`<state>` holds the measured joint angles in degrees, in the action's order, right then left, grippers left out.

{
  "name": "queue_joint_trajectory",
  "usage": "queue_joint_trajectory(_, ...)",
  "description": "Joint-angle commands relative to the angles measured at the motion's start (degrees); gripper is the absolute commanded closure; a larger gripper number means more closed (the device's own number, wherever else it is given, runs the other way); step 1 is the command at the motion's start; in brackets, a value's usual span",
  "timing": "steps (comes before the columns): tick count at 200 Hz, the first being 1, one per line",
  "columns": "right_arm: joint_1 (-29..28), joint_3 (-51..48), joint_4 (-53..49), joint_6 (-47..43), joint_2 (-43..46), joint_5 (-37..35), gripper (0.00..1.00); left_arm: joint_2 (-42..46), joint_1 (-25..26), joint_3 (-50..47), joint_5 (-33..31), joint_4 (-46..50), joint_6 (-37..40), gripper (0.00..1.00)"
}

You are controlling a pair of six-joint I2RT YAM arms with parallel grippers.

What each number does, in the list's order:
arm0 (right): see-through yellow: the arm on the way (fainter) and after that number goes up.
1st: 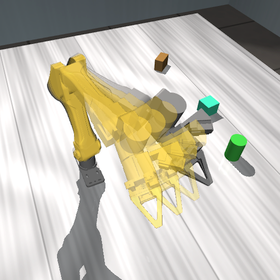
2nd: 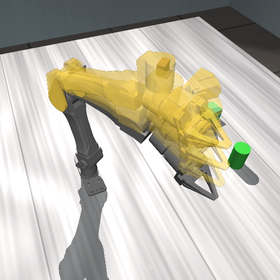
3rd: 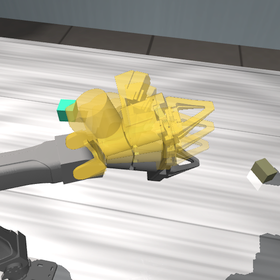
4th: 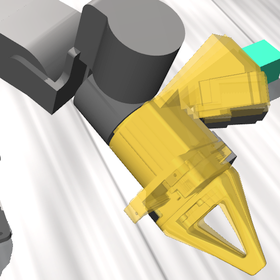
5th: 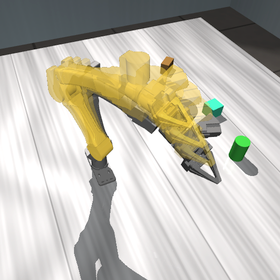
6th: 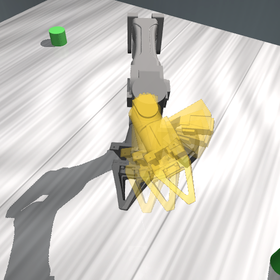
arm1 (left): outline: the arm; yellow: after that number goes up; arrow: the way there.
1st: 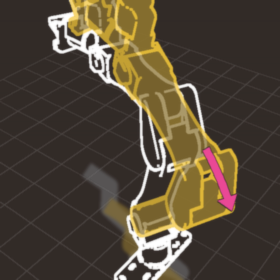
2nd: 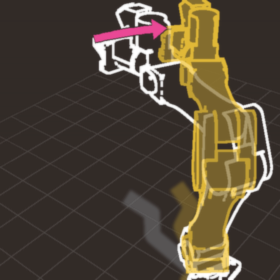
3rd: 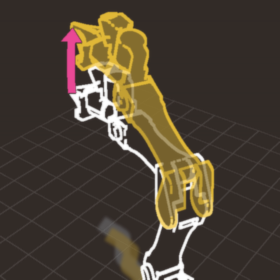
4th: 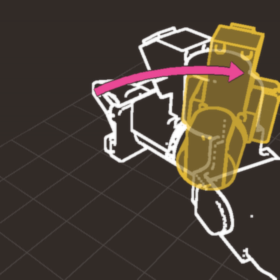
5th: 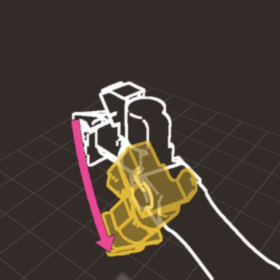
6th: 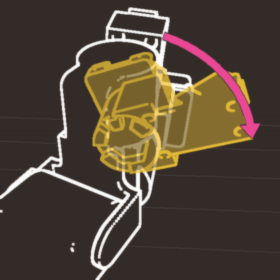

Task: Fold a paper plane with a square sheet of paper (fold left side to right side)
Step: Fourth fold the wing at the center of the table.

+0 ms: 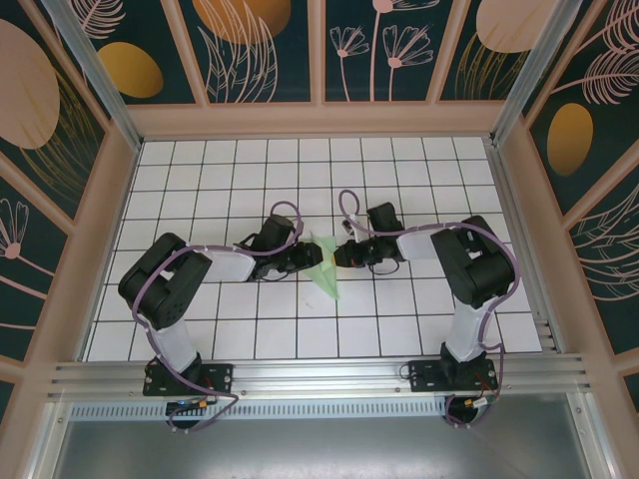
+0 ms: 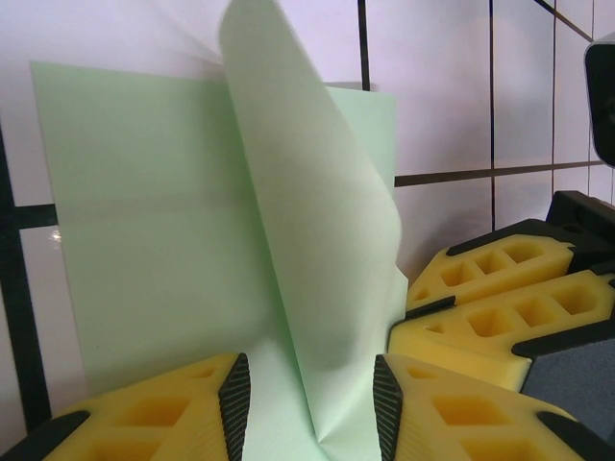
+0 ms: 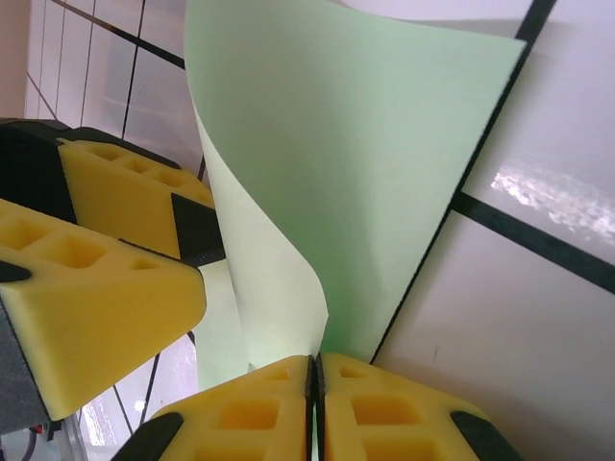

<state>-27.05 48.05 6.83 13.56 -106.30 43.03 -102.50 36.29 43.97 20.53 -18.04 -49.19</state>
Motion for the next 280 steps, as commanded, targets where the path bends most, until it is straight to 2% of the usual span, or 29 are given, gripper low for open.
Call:
queue_joint_trajectory(1,0.1,-1.0,0.9,0.6,1.7,-0.2,0.86,-3.1,0.1,-1.0,-2.3,2.2,-0.2,0.58)
queue_joint_trajectory(219,0.2,-1.3,-0.5,0.9,2.2,-2.8,0.86,-3.1,0.0,-1.4,-2.9,2.2,-0.1,0.58)
queue_joint_trajectory(280,0.1,0.3,-4.4,-0.1,0.1,-4.9,0.86,-1.2,0.0,-1.0,-2.1,2.0,-0.1,0.57)
